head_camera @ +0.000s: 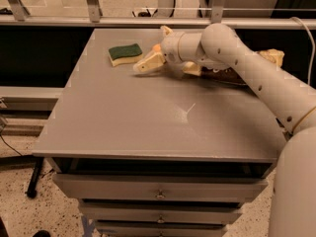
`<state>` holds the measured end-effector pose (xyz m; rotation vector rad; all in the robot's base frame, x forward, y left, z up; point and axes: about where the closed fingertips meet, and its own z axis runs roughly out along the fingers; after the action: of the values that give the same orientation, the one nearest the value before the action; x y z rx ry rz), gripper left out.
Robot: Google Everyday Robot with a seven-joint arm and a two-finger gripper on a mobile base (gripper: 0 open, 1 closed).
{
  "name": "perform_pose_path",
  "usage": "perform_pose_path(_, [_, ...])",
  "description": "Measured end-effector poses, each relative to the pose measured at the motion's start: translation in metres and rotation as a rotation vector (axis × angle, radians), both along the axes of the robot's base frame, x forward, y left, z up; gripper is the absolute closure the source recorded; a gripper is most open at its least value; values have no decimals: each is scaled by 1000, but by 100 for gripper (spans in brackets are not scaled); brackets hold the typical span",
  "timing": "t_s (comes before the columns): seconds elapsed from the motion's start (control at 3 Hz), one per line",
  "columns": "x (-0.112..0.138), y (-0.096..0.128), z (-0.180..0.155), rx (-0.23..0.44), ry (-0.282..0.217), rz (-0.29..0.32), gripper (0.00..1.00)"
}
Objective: Move orange near sponge
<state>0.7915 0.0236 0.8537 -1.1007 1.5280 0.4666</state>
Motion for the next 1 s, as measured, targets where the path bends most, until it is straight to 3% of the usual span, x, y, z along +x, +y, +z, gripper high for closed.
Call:
perform_pose_path(0.33, [-3, 4, -2, 21, 6, 12, 0])
perform_pose_path(1.0, [-17, 42, 14, 79, -15, 124, 0])
